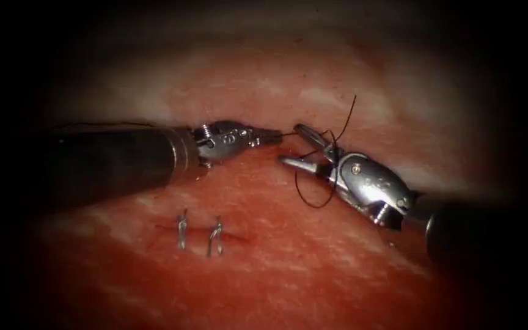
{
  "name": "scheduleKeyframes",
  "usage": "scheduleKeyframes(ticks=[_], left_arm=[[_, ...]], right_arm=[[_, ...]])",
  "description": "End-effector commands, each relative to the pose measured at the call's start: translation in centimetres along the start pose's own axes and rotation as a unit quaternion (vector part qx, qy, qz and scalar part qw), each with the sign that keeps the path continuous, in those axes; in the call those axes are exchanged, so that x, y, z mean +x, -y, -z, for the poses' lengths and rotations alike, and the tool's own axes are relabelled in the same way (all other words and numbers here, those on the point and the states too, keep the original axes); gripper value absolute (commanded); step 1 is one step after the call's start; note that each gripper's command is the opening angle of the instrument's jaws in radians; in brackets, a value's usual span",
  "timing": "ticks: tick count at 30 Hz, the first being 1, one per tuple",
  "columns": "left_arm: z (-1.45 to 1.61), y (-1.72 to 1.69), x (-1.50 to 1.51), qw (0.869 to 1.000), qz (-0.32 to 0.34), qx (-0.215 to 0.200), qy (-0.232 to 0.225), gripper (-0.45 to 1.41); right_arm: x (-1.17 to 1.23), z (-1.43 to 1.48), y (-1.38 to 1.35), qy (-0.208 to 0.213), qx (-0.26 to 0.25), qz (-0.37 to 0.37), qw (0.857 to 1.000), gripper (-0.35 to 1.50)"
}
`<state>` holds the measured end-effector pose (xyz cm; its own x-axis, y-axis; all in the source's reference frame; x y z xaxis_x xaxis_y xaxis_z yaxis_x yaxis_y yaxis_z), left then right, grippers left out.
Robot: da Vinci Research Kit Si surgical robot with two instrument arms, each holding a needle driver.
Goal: Wound Closure
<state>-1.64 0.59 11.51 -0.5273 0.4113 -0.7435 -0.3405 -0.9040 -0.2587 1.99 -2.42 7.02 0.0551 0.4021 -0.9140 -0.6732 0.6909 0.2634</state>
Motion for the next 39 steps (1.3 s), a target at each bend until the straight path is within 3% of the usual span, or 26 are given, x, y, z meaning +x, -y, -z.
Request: scheduleKeyframes(ticks=[1, 7, 10, 11, 19, 32, 39], left_arm=[[-0.05, -0.05, -0.02, 1.0, 0.0, -0.004, 0.001, -0.45], [0.07, -0.24, -0.02, 1.0, -0.001, -0.011, 0.006, -0.45], [0.14, -0.33, -0.03, 1.0, -0.002, -0.012, 0.006, -0.45], [0.16, -0.35, -0.03, 1.0, -0.002, -0.012, 0.006, -0.45], [0.24, -0.49, 0.03, 1.0, 0.001, -0.017, 0.004, -0.45], [0.32, -0.48, 0.2, 1.0, 0.003, -0.021, 0.005, -0.45], [0.32, -0.49, 0.24, 1.0, 0.004, -0.021, 0.005, -0.45]], right_arm=[[0.0, -0.11, -0.02, -0.001, -0.01, -0.002, 1.0, 1.04], [0.05, -0.16, -0.11, 0.025, -0.062, -0.005, 0.998, 1.09], [0.03, -0.15, -0.11, 0.056, -0.095, -0.053, 0.993, 0.89], [0.01, -0.14, -0.1, 0.07, -0.111, -0.078, 0.988, 0.71], [-0.17, -0.1, -0.12, 0.155, -0.169, -0.205, 0.952, 0.52], [-0.58, 0.16, -0.54, 0.14, -0.214, -0.359, 0.898, 0.49], [-0.85, 0.05, -0.71, 0.156, -0.212, -0.39, 0.883, 0.59]])
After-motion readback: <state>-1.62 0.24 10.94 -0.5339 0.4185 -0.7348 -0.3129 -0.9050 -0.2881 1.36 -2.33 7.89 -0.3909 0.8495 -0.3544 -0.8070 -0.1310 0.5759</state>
